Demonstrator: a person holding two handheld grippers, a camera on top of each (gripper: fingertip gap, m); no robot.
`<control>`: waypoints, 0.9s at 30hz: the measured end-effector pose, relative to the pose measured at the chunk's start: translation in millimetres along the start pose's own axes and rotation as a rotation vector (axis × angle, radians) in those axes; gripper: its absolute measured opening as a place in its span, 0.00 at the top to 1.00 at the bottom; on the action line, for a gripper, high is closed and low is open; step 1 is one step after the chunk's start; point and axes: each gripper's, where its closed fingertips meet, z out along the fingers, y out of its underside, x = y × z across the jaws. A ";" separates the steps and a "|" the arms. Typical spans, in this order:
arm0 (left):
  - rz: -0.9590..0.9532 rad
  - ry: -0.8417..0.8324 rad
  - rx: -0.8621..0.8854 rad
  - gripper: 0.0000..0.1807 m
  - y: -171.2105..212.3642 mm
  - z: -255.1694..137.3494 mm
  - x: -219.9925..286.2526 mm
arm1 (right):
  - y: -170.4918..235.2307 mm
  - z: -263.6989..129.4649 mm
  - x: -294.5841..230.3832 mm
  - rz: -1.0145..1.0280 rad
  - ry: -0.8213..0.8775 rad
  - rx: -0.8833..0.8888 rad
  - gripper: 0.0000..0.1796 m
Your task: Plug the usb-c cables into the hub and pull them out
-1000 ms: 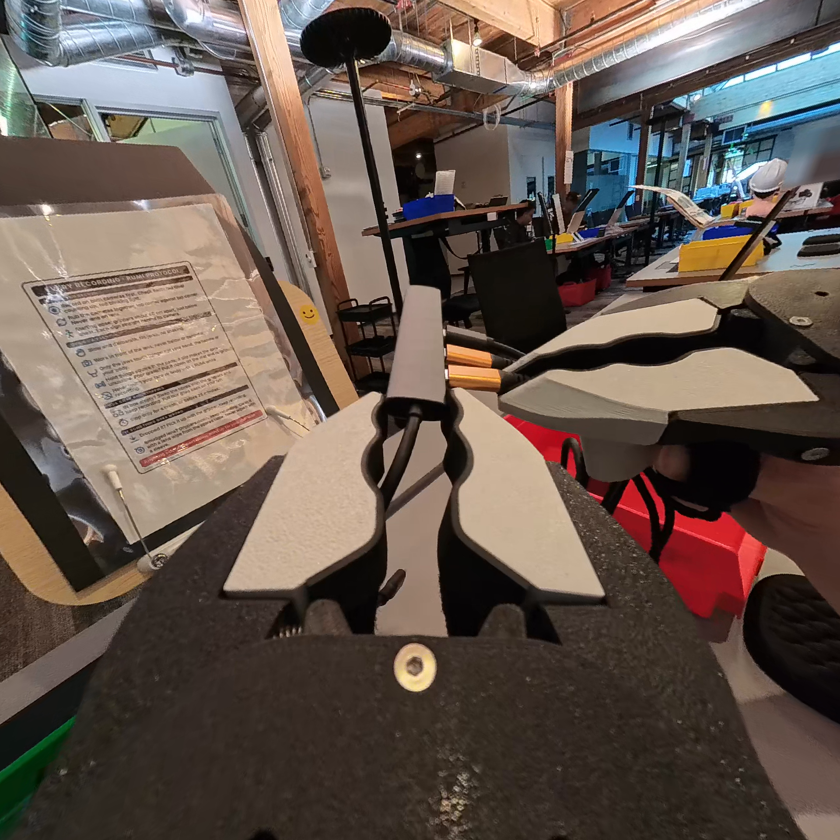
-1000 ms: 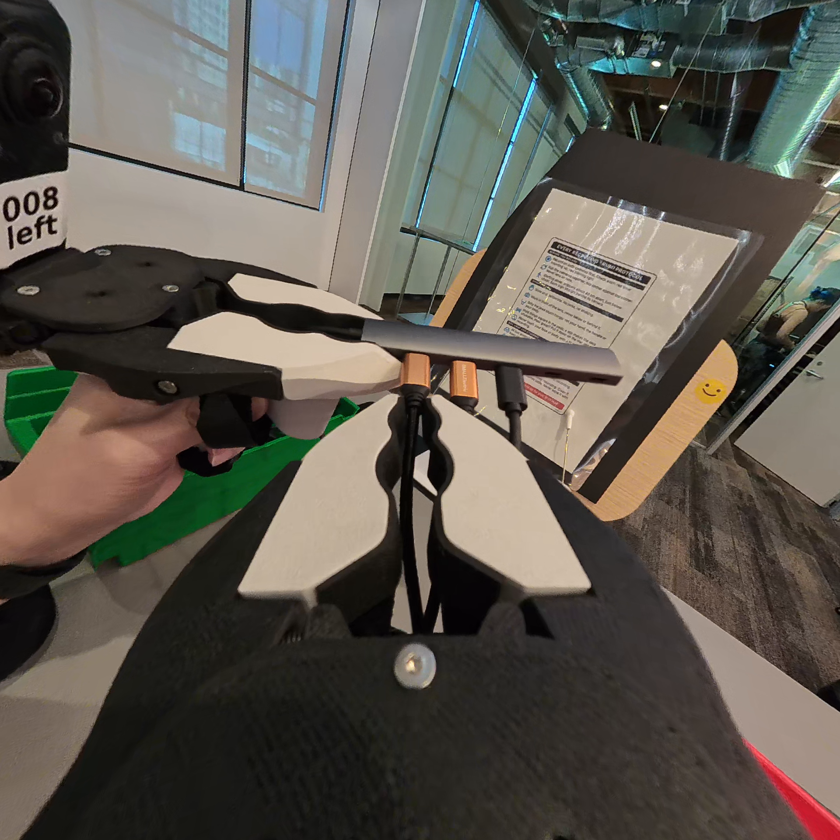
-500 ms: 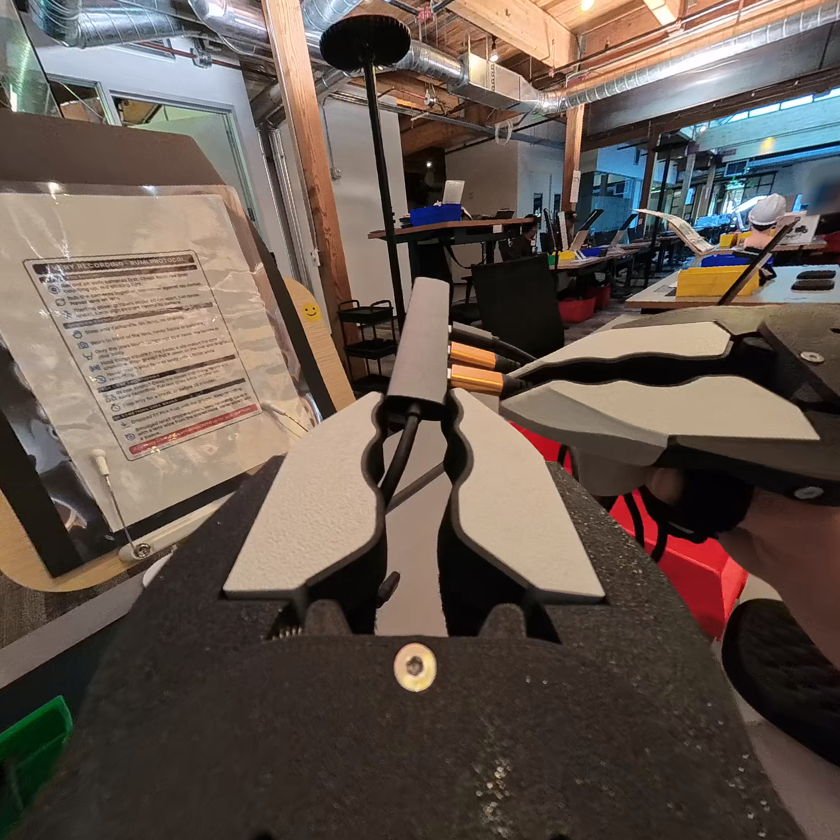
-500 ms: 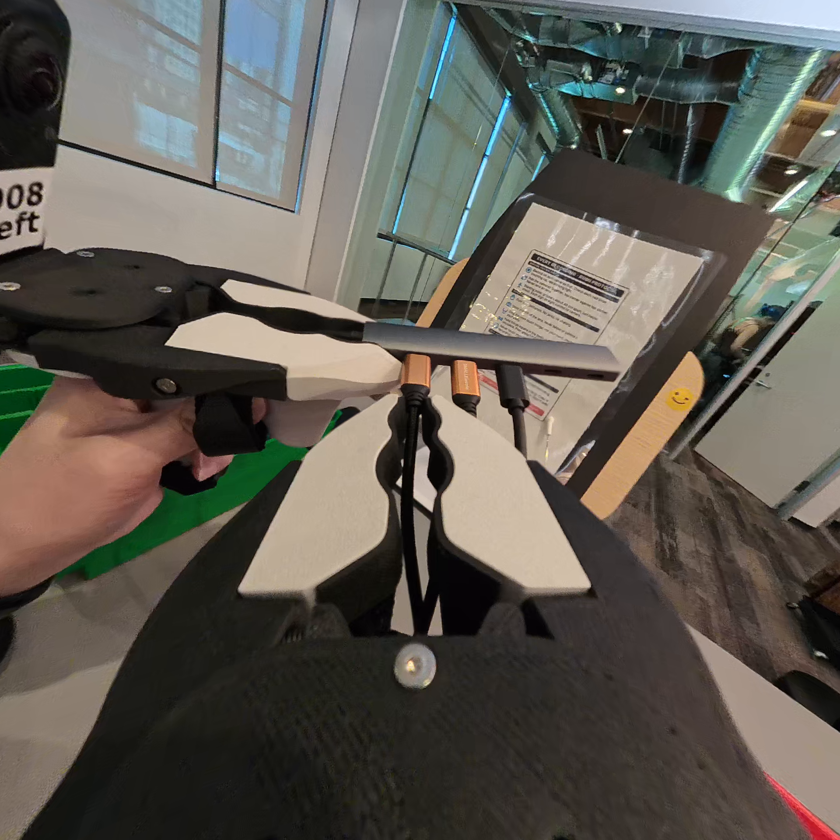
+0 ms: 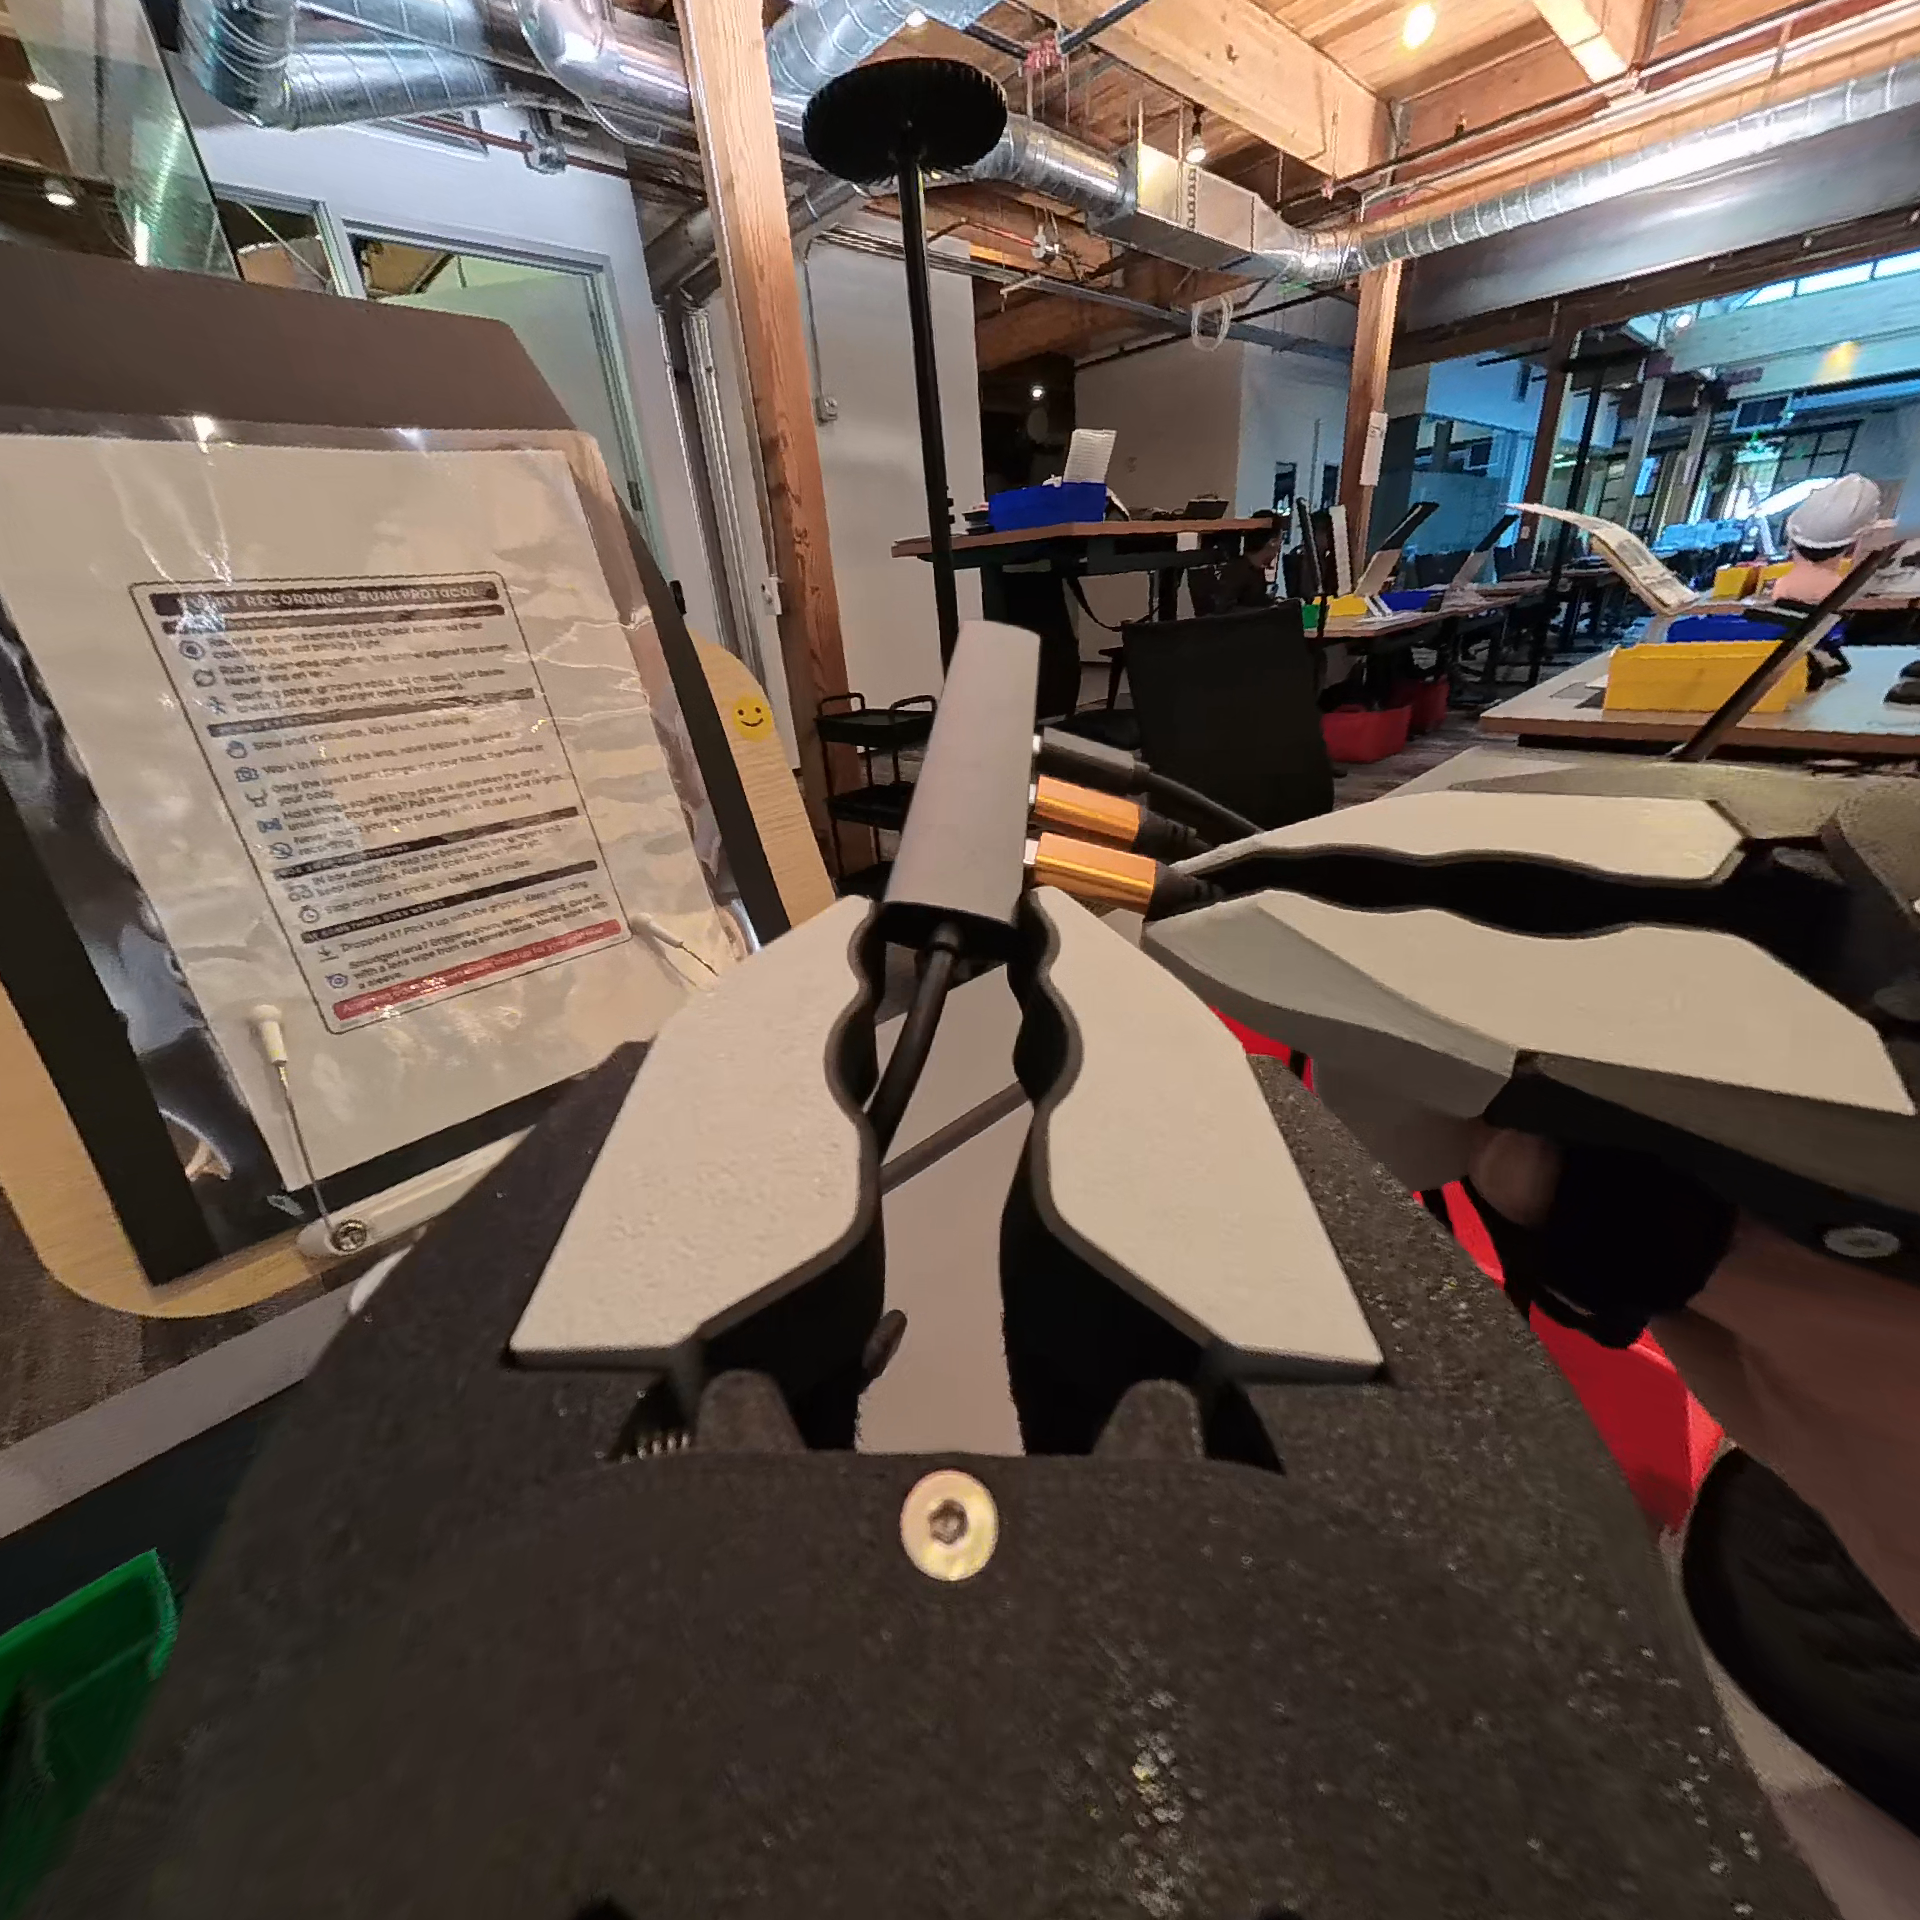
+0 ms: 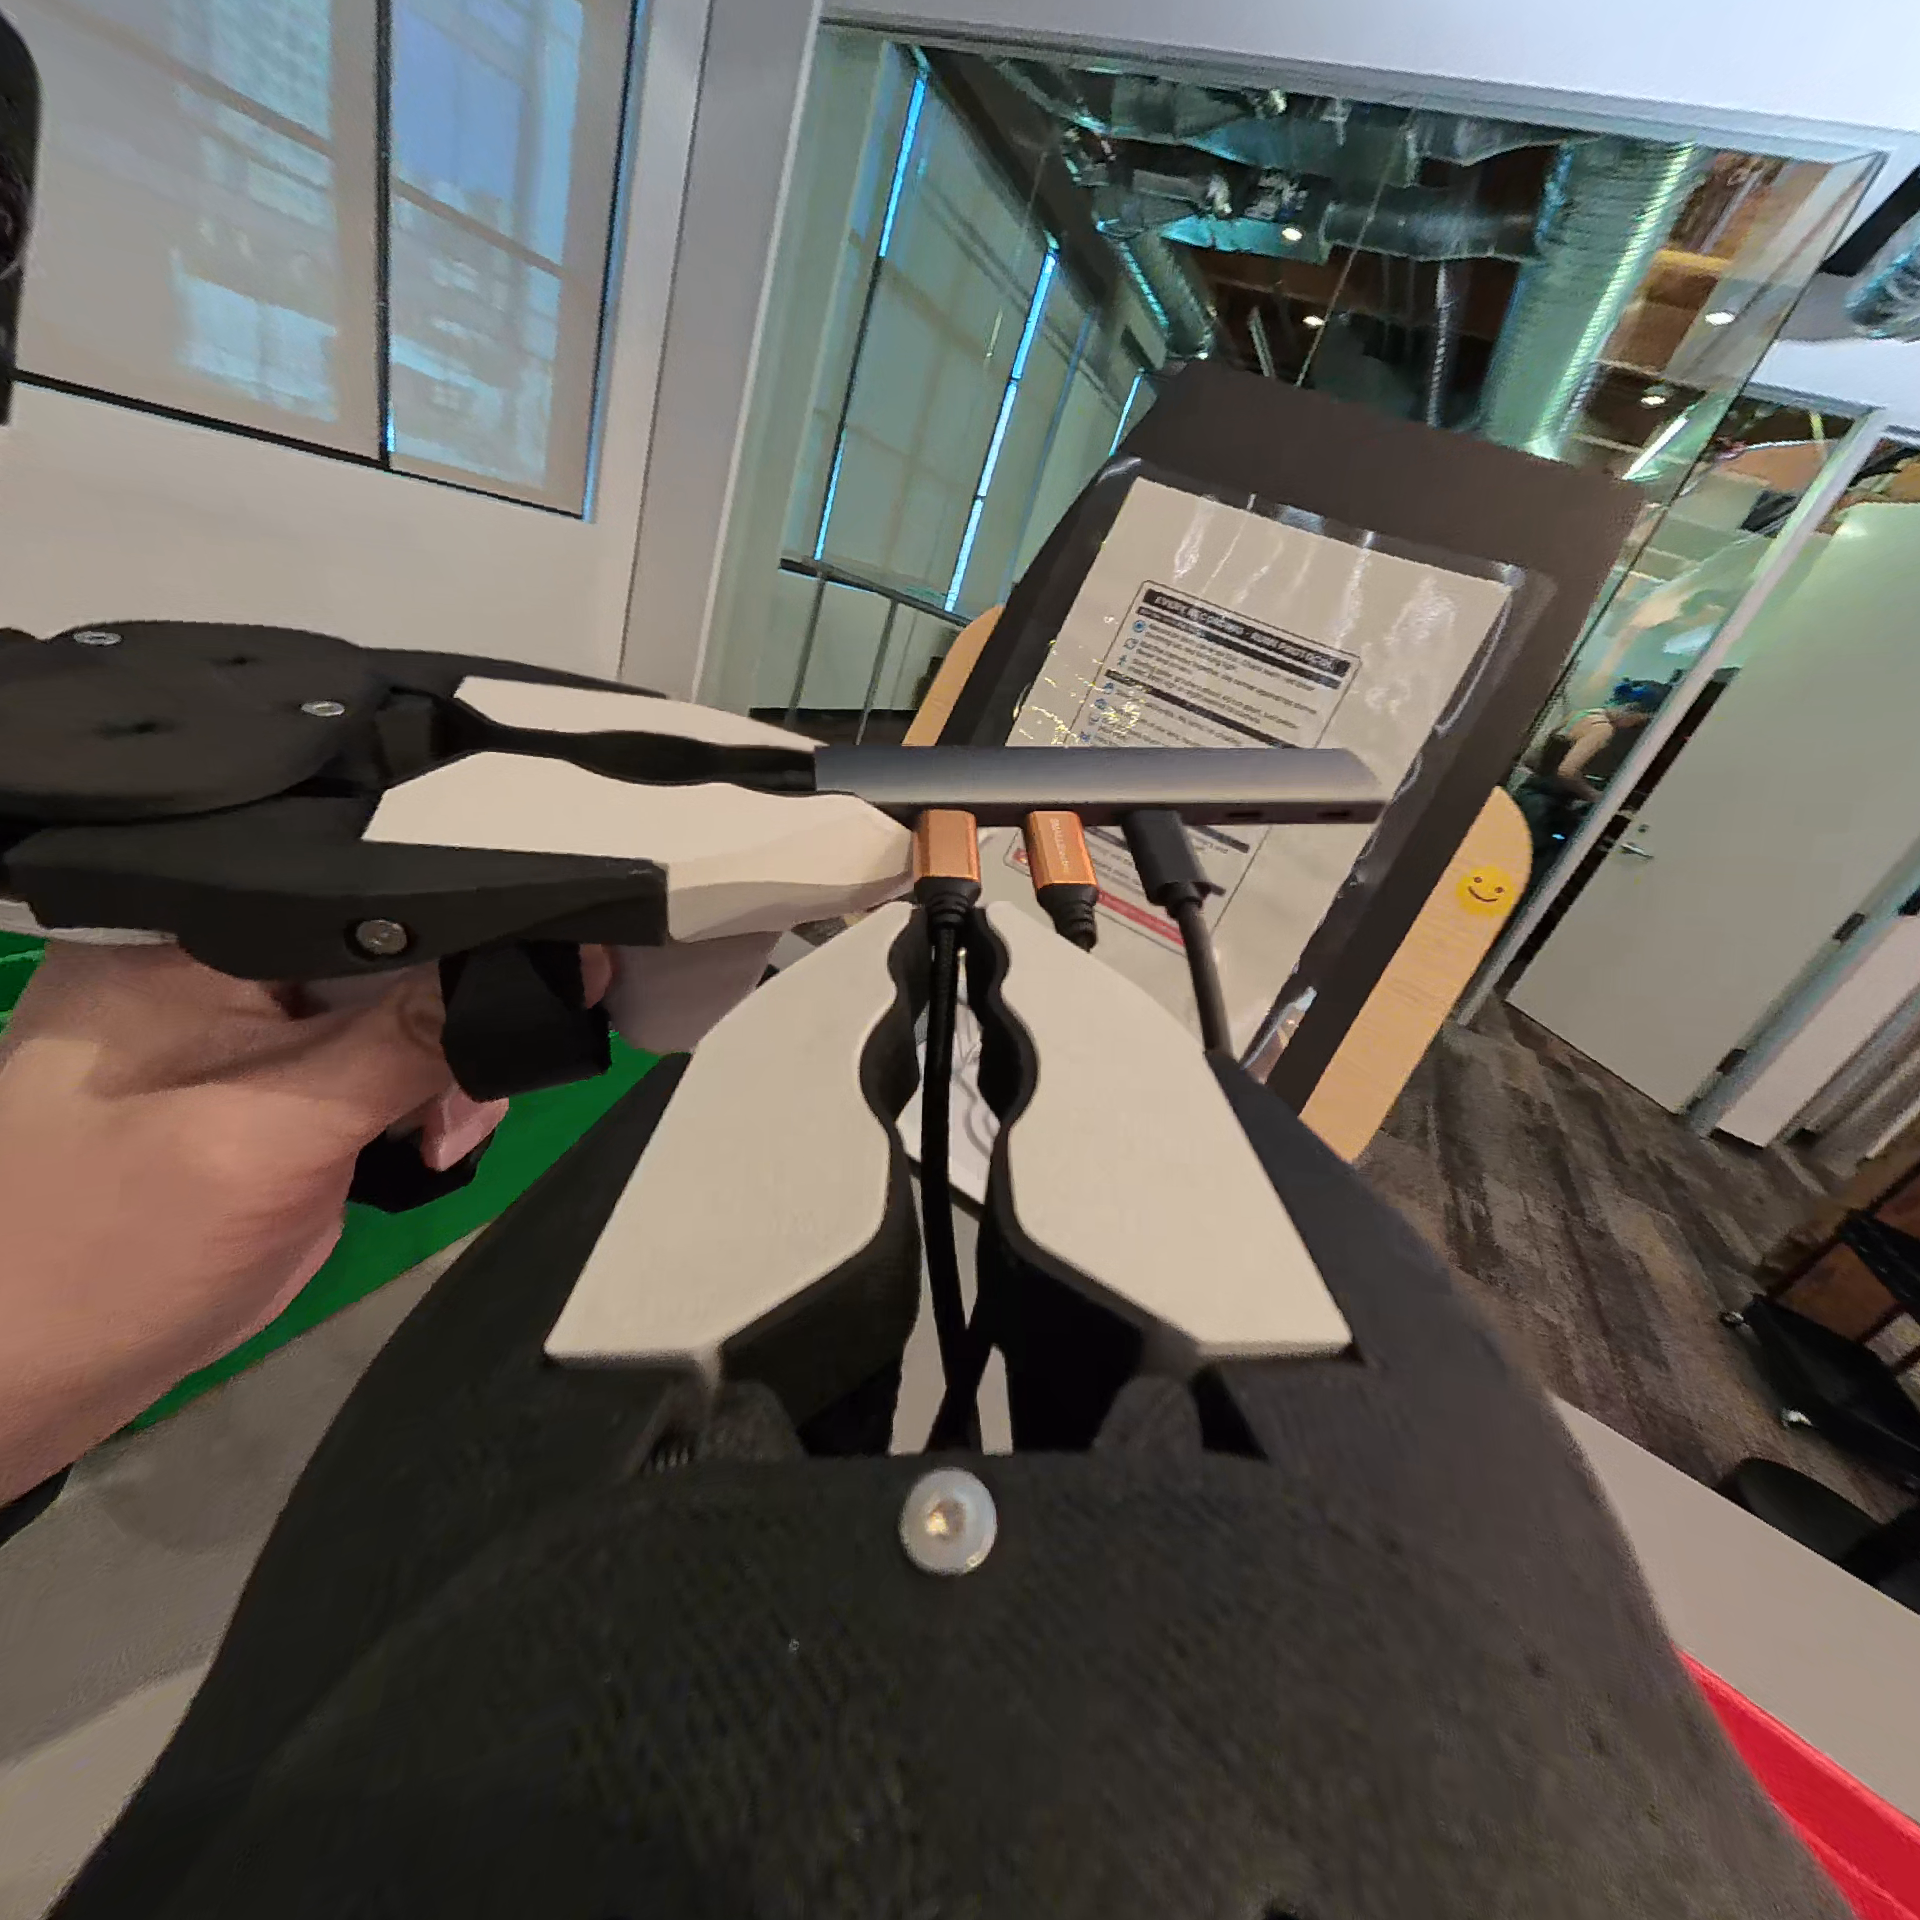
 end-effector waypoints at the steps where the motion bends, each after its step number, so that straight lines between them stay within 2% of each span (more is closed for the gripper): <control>1: -0.008 0.003 0.002 0.88 -0.1 0.6 -0.1 | 0.0 0.2 0.4 -0.006 0.009 0.001 0.96; 4: -0.003 0.011 -0.009 0.88 -0.2 0.9 -2.0 | 0.0 -0.4 0.7 -0.013 -0.029 -0.004 0.96; 6: -0.013 -0.118 0.000 0.88 -1.5 -6.8 -35.2 | -8.1 -8.0 5.2 0.013 -0.067 0.028 0.96; 7: -0.061 -0.113 0.015 0.88 -4.6 -12.8 -49.6 | -13.4 -12.7 11.9 0.014 -0.059 0.032 0.96; 9: -0.180 0.033 0.057 0.88 -20.5 -24.9 -53.0 | -22.4 -20.0 15.0 0.016 -0.094 0.048 0.96; 15: -0.063 -0.055 -0.005 0.88 -27.6 -35.5 -62.1 | -61.9 -57.7 6.5 0.103 -0.304 0.134 0.96; 20: -0.088 -0.056 -0.005 0.88 -29.0 -41.4 -71.8 | -68.8 -103.9 62.0 0.103 -0.312 0.113 0.96; 25: -0.079 -0.038 -0.023 0.88 -27.7 -41.0 -71.1 | -29.7 -119.9 127.4 0.044 -0.166 -0.024 0.96; 27: -0.056 -0.058 -0.029 0.88 -27.5 -40.6 -71.9 | -31.7 -125.3 136.1 0.092 -0.186 0.026 0.96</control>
